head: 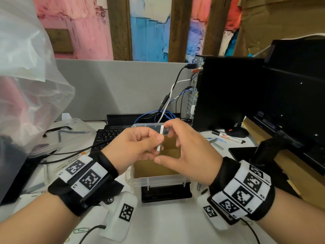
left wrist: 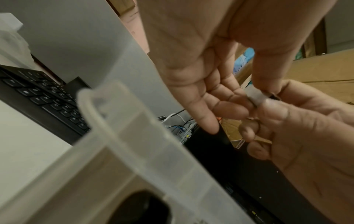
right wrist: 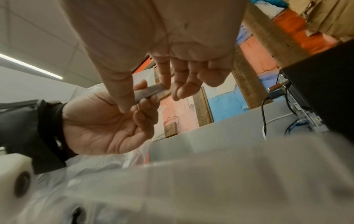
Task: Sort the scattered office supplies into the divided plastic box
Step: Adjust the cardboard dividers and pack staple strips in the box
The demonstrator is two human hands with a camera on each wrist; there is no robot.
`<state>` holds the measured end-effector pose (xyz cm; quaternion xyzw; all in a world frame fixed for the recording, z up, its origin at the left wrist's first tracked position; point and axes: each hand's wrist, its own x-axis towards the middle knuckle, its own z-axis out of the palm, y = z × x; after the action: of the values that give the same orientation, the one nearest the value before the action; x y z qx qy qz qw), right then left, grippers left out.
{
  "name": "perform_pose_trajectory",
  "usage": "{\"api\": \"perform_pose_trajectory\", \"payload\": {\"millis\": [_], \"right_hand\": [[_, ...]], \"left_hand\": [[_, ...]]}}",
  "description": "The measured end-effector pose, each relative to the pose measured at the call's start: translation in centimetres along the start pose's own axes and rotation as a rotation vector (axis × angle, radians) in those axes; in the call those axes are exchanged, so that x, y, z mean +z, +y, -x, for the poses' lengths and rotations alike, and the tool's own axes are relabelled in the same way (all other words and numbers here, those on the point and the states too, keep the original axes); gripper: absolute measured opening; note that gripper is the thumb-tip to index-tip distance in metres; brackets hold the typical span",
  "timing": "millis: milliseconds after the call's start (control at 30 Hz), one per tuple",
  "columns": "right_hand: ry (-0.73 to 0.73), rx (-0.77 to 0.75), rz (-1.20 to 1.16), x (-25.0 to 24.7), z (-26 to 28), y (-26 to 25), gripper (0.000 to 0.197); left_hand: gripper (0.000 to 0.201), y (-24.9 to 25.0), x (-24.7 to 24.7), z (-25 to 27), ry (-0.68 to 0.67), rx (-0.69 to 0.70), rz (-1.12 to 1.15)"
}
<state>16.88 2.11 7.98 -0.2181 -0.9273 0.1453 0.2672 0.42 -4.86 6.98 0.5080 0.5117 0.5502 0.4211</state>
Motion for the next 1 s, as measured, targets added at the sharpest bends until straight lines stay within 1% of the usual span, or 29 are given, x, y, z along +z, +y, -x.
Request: {"api": "perform_pose_trajectory", "payload": {"millis": [67,200,333,500,600,700,767,833,900,1000], "right_hand": [[0.036,-0.045,0.067,-0.3,-0.5,-0.1,0.051],[0.053,-0.078,0.113,-0.7,-0.8,-0.4,0.044],[0.049,-0.072,0.094,-0.5,-0.9,-0.6,0.044],[0.05,-0.075,0.065,-0.2,-1.0,-0.5,0.044],[0.04,-0.088,0.062,0.1,-1.1,-0.3,0.045],[-0.015,-0.064,-0.008,0.0,-1.2,0.0,0.057],[-0.054,-0.06,-0.097,-0.3,-1.2,0.1,0.059],[-0.102,-0.064,-0.198,-0.6,-1.2,0.1,0.051],[-0.152,-0.062,-0.303,-0.9,-1.3,-0.1,0.043],[-0.188,-0.067,-0.372,-1.3,-1.9,0.1,0.037]], "left_hand": [[0.016,0.3,0.1,0.1,-0.017,0.009,0.002],[0.019,0.4,0.0,0.3,-0.033,0.037,0.008],[0.021,0.0,-0.3,0.4,-0.035,0.056,0.016],[0.01,-0.3,-0.7,0.6,-0.07,0.034,0.023],[0.017,-0.6,-1.0,0.6,-0.089,0.016,0.007],[0.021,-0.7,-1.2,0.6,-0.044,0.024,-0.009],[0.024,-0.8,-1.4,0.5,0.007,0.037,-0.032],[0.022,-0.9,-1.6,0.5,0.019,0.056,-0.058],[0.015,-0.9,-1.7,0.6,-0.002,0.079,-0.083],[0.009,-1.0,-1.9,0.7,-0.013,0.101,-0.062]]}}
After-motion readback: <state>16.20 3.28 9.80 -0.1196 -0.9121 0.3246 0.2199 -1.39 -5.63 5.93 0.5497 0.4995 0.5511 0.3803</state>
